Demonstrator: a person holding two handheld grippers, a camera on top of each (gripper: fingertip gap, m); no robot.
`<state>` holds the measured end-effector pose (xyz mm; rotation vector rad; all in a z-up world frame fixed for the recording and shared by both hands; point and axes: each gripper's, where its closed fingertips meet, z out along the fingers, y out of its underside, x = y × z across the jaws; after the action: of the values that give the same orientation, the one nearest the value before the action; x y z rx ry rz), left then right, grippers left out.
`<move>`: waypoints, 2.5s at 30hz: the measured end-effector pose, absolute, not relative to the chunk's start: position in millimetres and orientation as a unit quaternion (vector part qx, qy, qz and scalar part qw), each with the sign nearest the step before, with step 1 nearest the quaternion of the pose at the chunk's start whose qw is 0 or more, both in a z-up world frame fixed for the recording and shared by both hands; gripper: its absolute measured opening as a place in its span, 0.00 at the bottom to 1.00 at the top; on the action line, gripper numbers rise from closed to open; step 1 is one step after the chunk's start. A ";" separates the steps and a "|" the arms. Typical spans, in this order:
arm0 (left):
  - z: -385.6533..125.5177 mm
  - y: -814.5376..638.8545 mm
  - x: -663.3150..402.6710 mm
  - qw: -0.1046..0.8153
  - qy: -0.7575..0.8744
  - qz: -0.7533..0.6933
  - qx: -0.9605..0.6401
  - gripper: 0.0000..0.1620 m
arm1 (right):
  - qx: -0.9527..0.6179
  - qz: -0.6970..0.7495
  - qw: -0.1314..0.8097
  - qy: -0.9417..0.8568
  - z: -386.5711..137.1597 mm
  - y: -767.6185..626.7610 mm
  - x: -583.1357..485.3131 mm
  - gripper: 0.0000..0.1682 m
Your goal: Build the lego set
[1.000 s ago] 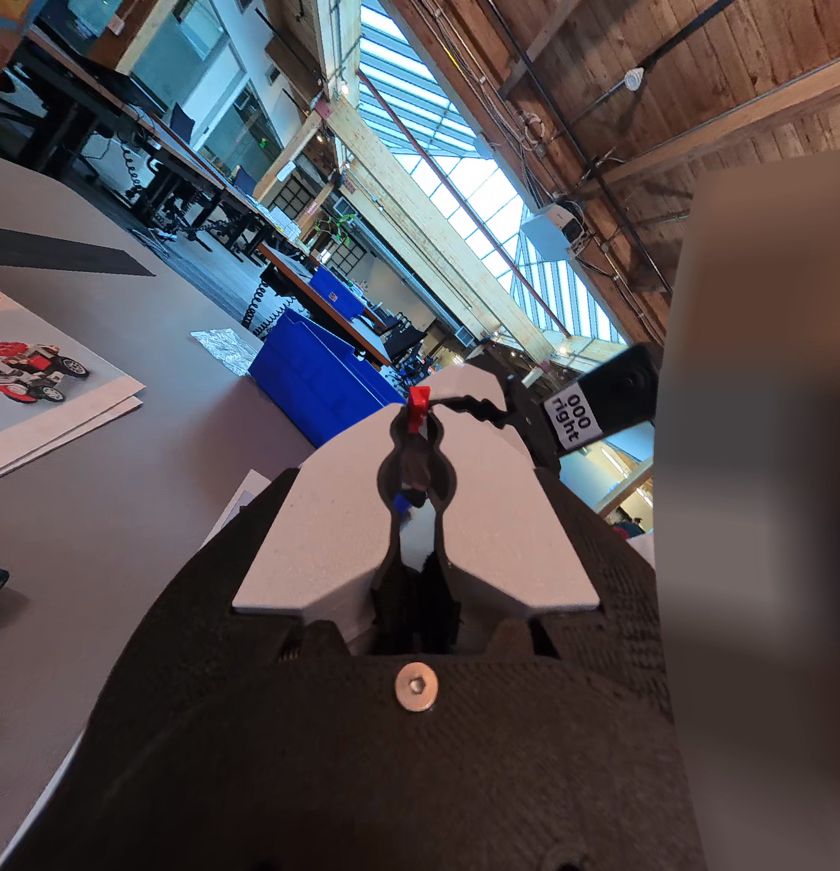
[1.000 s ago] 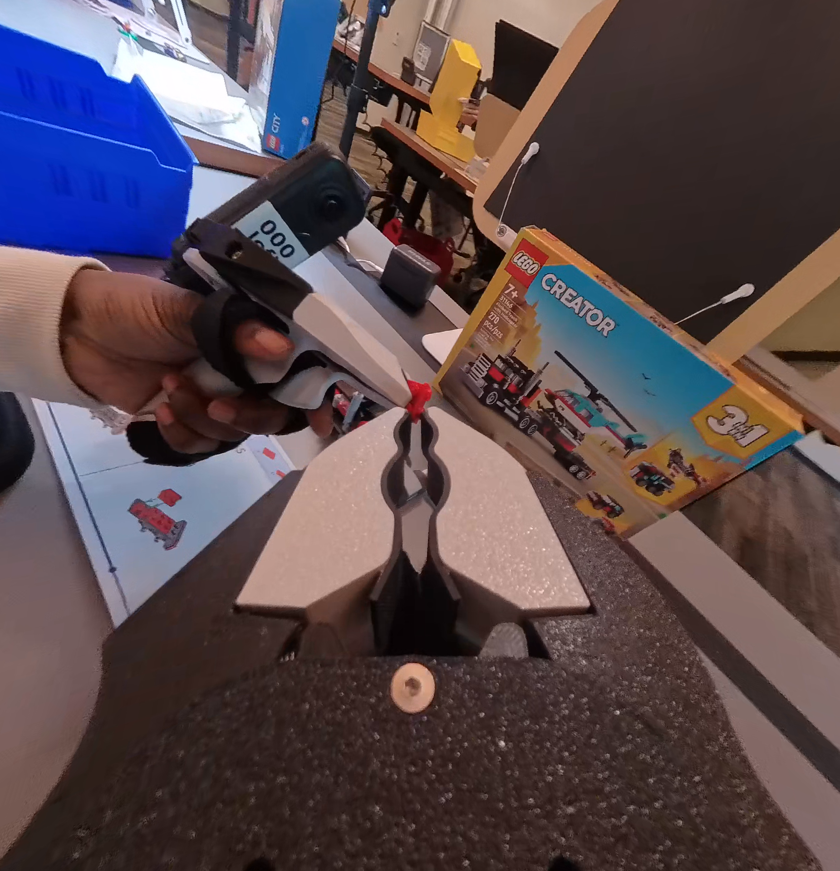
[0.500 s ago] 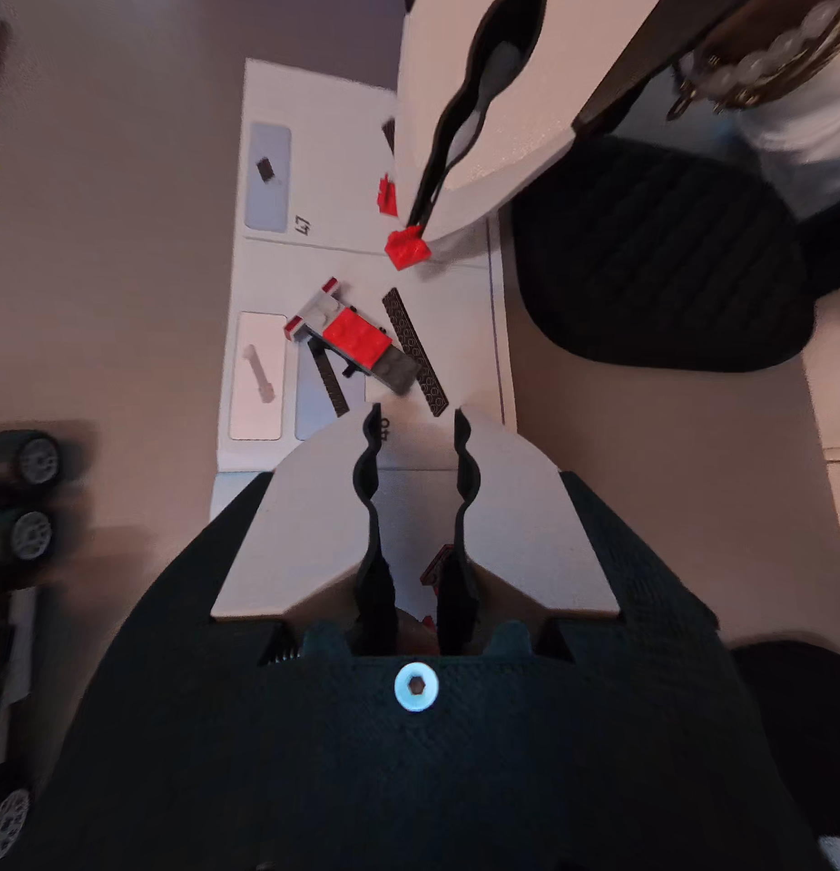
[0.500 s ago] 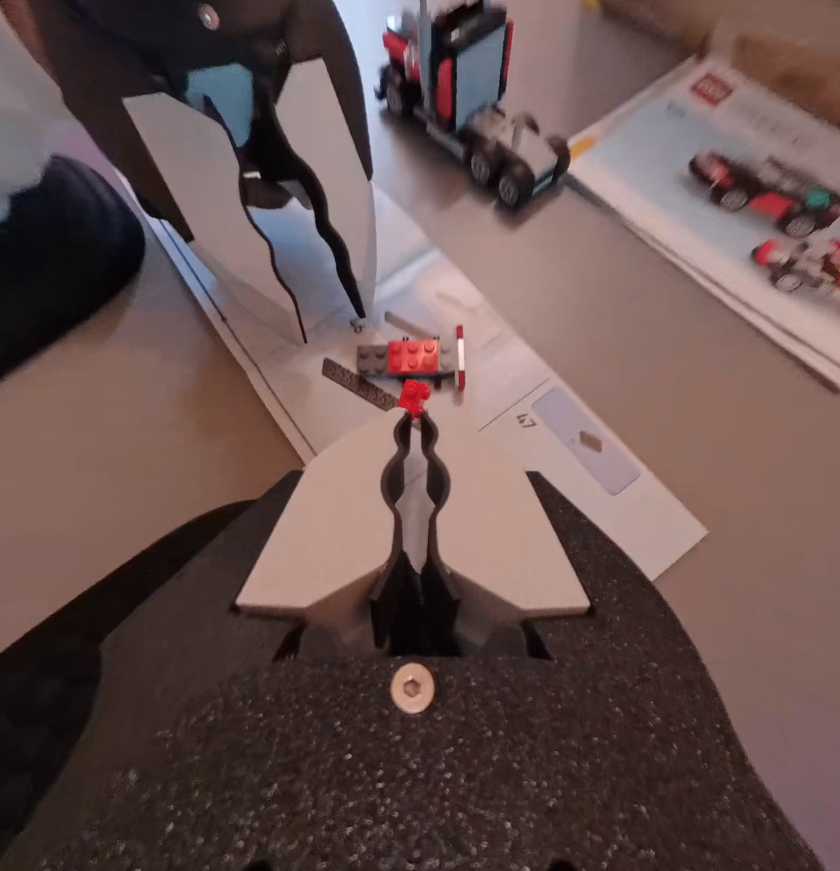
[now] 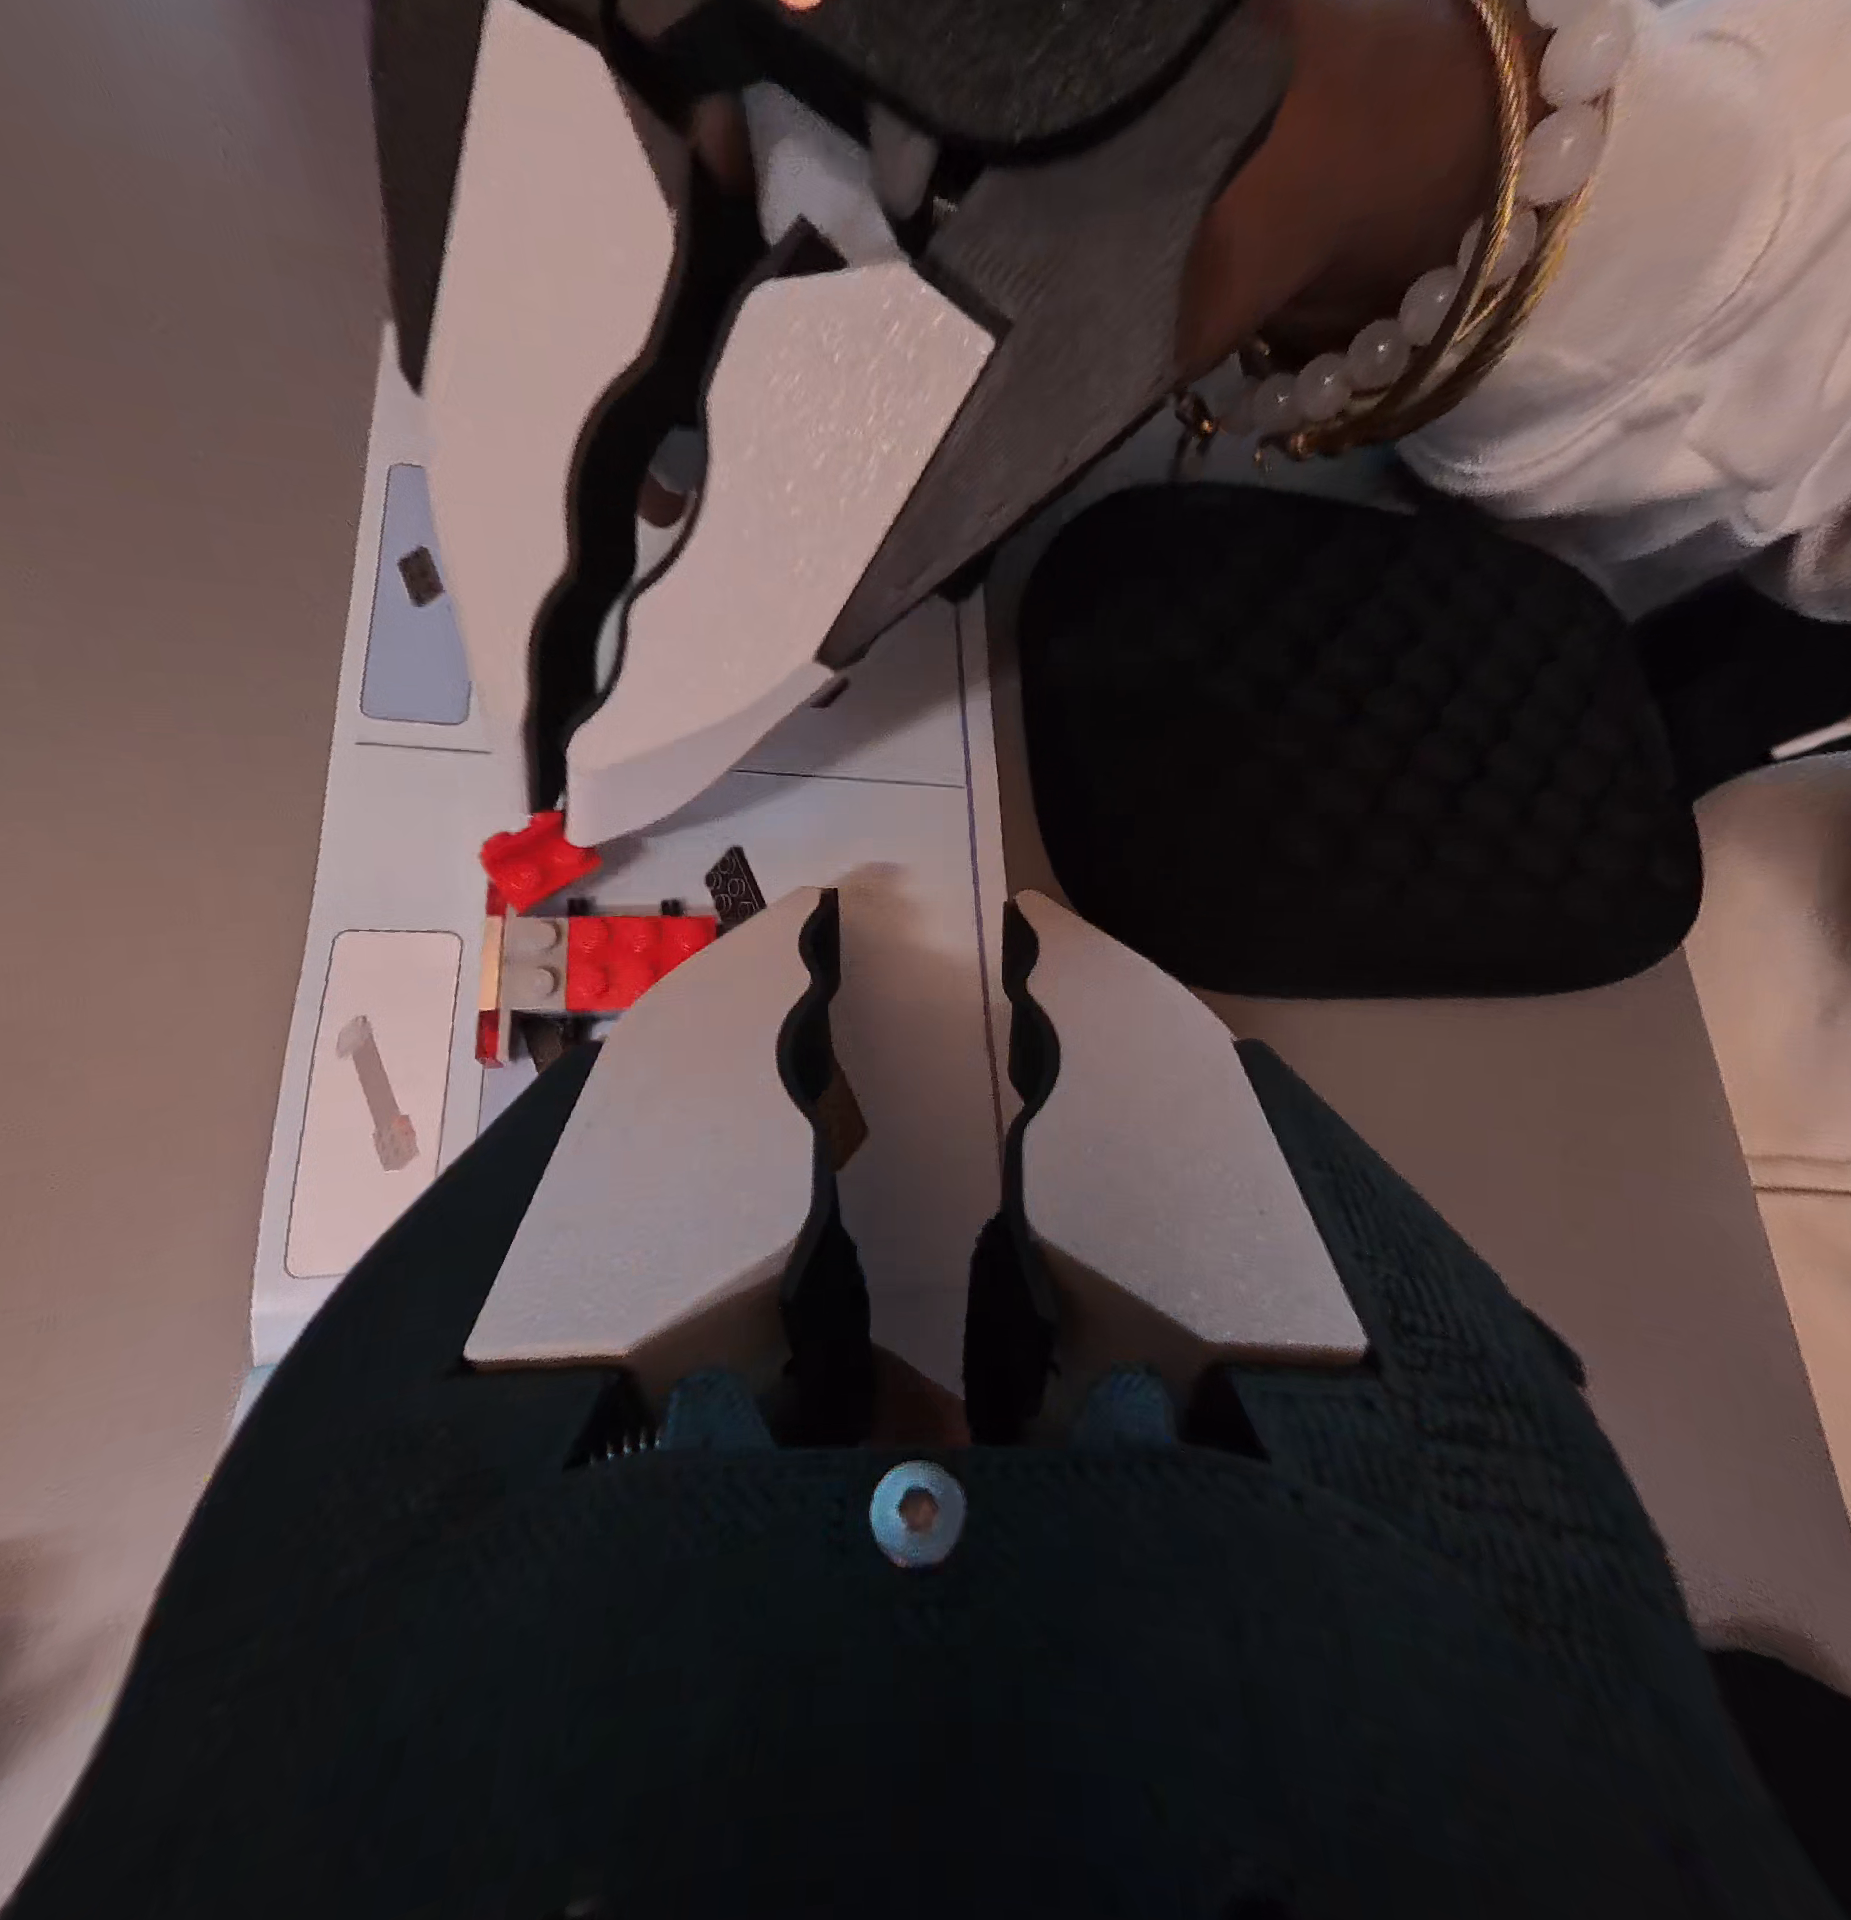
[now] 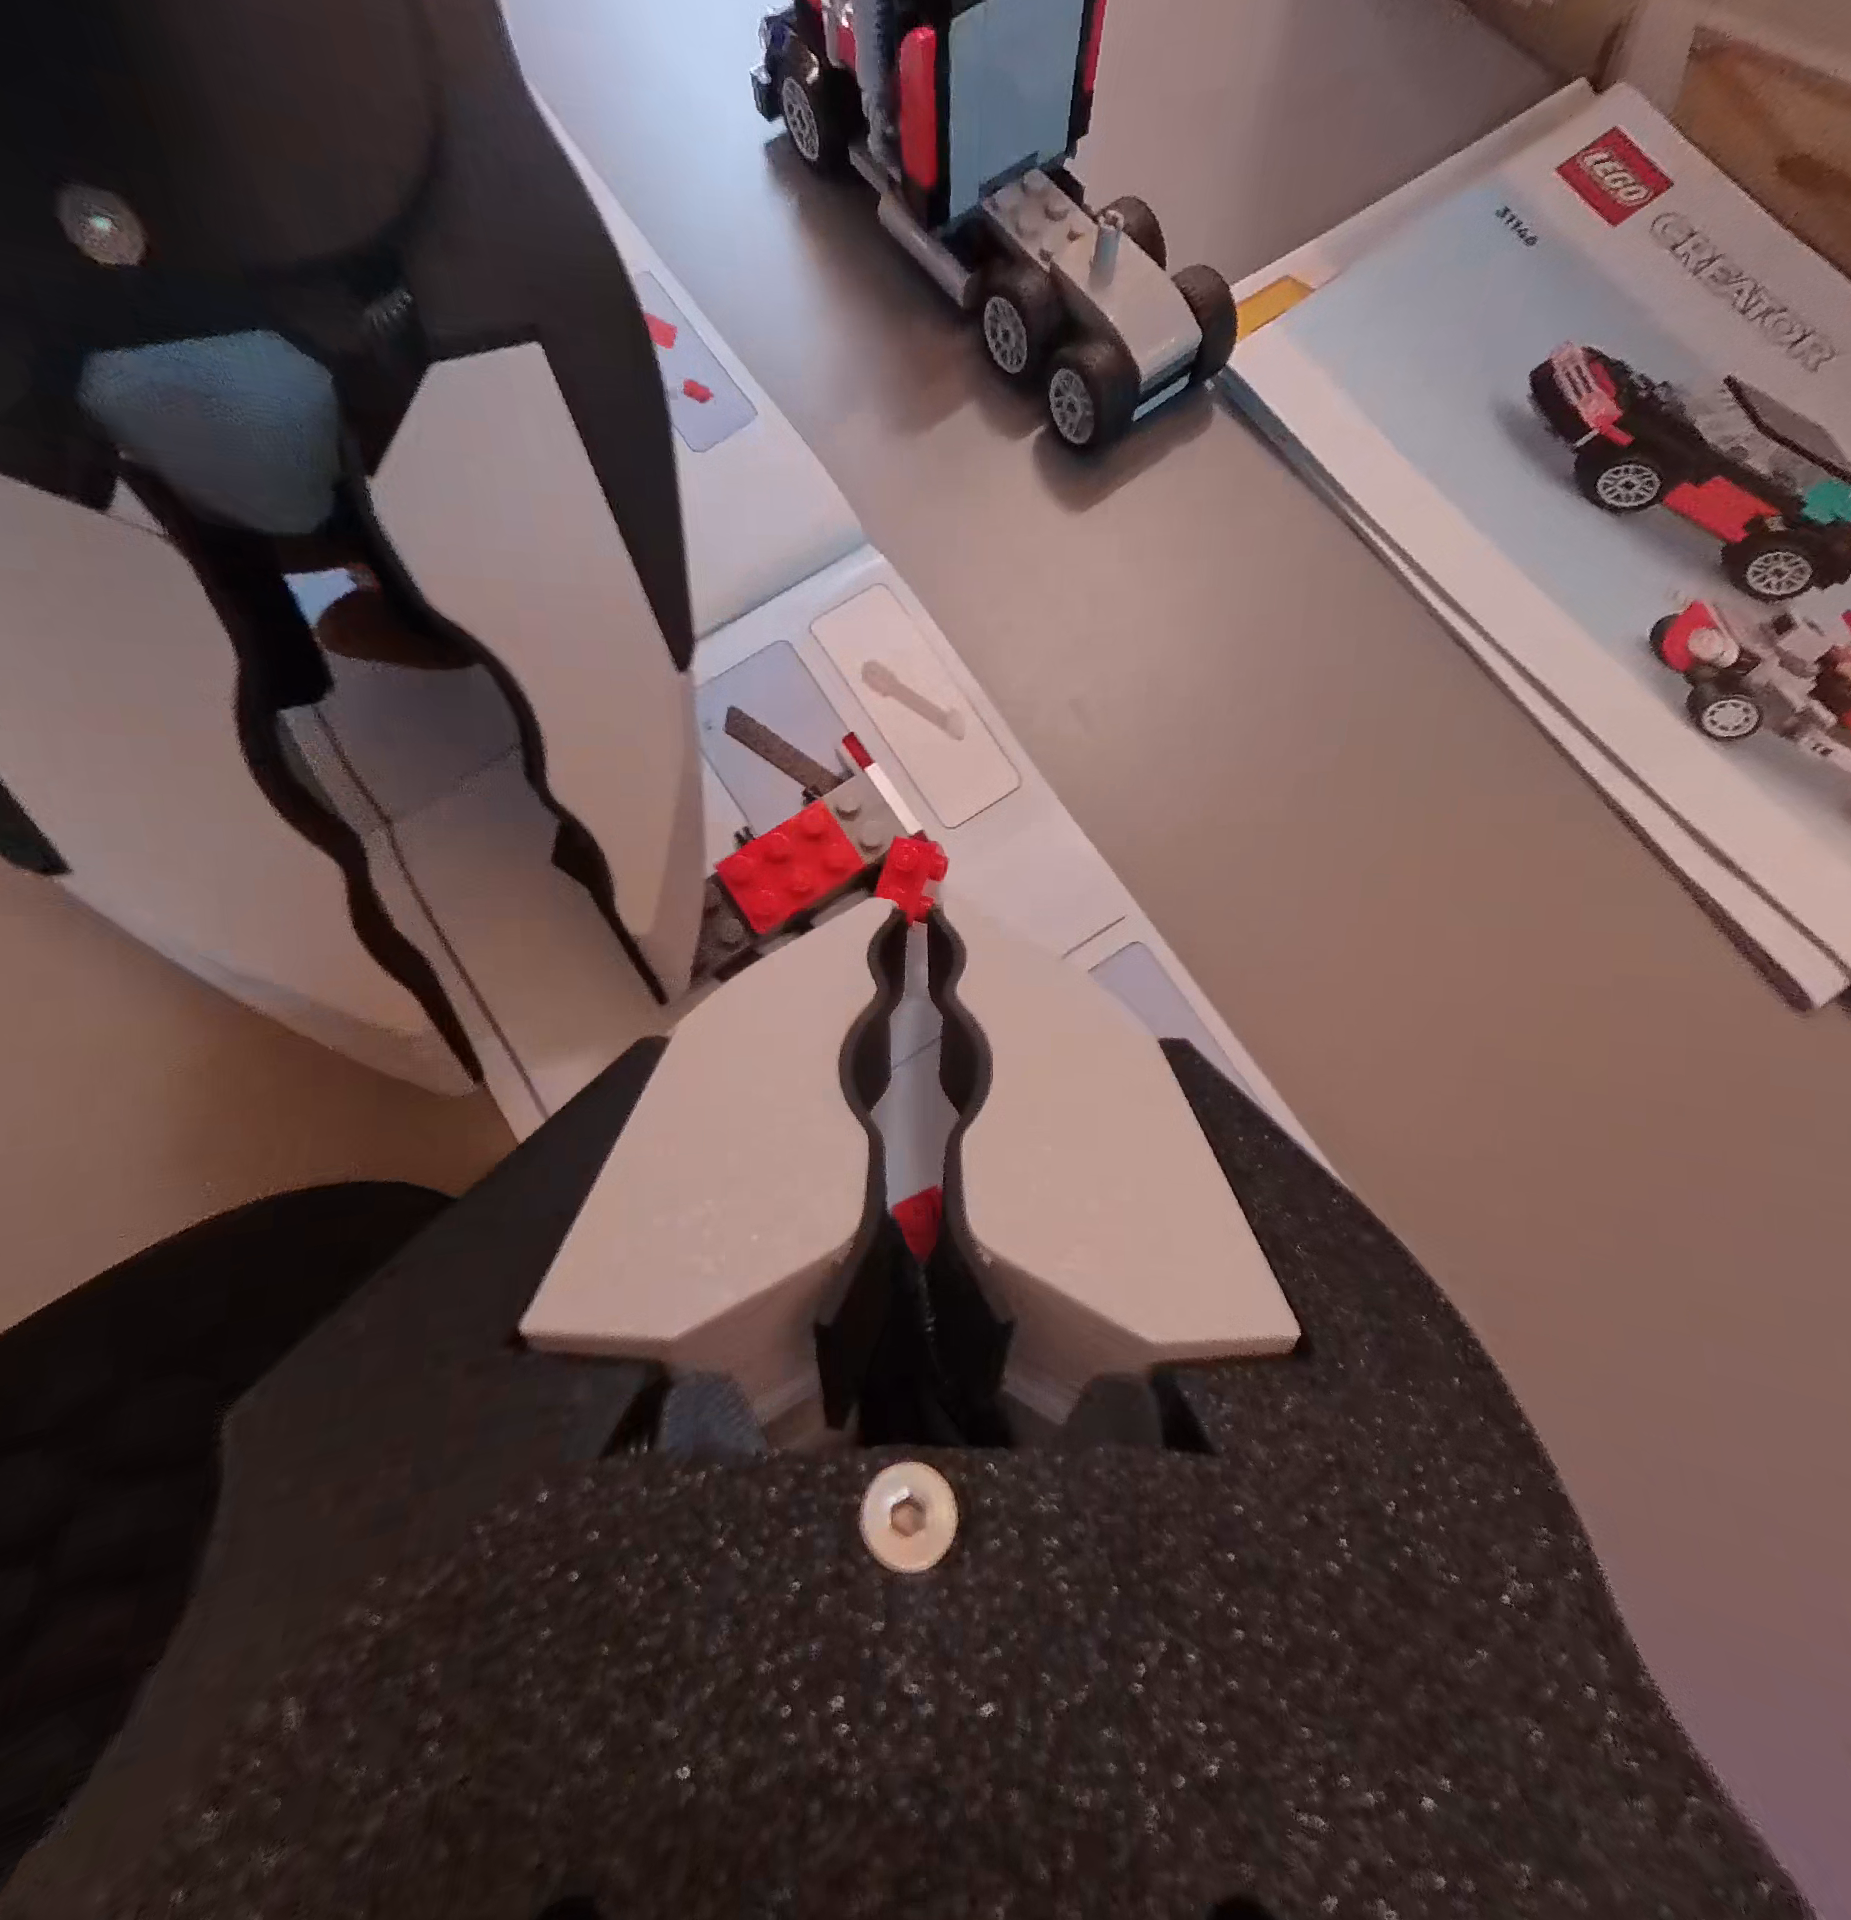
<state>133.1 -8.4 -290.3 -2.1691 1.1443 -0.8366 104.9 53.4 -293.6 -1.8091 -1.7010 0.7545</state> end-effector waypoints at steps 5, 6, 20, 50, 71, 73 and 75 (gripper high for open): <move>-299.2 -10.7 97.6 0.235 0.427 -0.240 -0.840 0.16 | -0.684 0.284 0.257 -0.621 -290.9 51.3 117.3 0.02; -298.1 -10.6 97.9 0.239 0.421 -0.253 -0.838 0.16 | -0.685 0.288 0.252 -0.620 -292.2 48.6 118.3 0.02; -288.9 5.0 102.8 0.274 0.414 -0.242 -0.833 0.12 | -0.659 0.293 0.248 -0.647 -277.5 57.3 115.5 0.02; -297.0 28.9 104.6 0.321 0.461 -0.174 -0.808 0.01 | -0.674 0.265 0.136 -0.676 -303.0 33.6 121.9 0.02; -299.0 30.8 114.2 0.333 0.427 -0.173 -0.823 0.00 | -0.662 0.218 0.107 -0.709 -303.2 32.6 119.4 0.02; -299.2 30.7 114.1 0.333 0.430 -0.162 -0.824 0.00 | -0.660 0.215 0.108 -0.712 -303.2 32.6 119.4 0.02; -299.4 30.6 113.8 0.331 0.436 -0.151 -0.823 0.00 | -0.658 0.214 0.108 -0.714 -303.1 32.6 119.4 0.02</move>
<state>113.8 30.6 -299.4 -2.1524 1.1388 -0.3934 119.4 32.6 -303.1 -1.9345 -2.1009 0.6301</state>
